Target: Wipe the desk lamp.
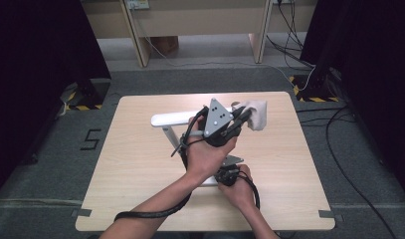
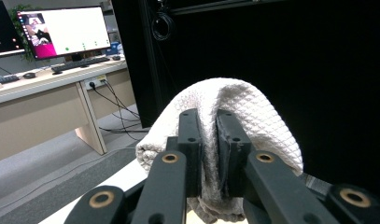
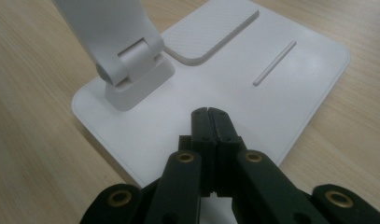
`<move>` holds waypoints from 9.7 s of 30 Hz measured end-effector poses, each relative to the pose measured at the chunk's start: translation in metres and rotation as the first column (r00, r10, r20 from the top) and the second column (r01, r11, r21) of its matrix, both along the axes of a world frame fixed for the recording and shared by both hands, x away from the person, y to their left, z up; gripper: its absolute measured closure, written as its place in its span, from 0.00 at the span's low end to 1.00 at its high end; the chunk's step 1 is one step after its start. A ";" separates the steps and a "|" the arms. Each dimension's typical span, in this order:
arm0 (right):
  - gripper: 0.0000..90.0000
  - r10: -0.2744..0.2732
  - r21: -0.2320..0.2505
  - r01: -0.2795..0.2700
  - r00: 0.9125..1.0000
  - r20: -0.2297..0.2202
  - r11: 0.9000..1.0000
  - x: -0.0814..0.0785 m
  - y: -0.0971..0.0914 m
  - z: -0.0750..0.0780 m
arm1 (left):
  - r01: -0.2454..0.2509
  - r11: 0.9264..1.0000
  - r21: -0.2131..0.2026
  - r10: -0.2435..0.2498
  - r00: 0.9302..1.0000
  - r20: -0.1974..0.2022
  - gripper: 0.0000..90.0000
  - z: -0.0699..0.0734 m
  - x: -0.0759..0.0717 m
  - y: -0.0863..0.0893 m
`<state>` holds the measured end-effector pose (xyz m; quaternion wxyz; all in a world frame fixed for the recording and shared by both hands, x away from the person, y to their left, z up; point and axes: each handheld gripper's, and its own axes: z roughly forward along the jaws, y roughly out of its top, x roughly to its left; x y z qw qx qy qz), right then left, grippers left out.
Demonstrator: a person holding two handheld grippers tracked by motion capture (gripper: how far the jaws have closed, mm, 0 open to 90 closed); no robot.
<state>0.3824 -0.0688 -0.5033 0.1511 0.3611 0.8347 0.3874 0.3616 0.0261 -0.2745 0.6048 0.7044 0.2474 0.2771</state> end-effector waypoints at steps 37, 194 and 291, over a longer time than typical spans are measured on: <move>1.00 0.010 -0.024 -0.010 1.000 0.001 1.000 0.002 0.003 0.002 | 0.008 0.999 0.034 -0.008 1.000 -0.003 0.90 0.003 0.003 -0.024; 0.68 0.055 0.023 -0.066 0.941 0.335 0.998 -0.028 -0.097 0.146 | 0.120 0.962 0.245 -0.120 0.993 -0.011 0.90 -0.086 -0.007 0.029; 0.87 -0.264 0.161 0.215 0.861 0.435 0.963 -0.037 -0.150 0.187 | -0.185 0.976 0.115 0.214 0.916 -0.339 0.45 -0.205 -0.005 0.137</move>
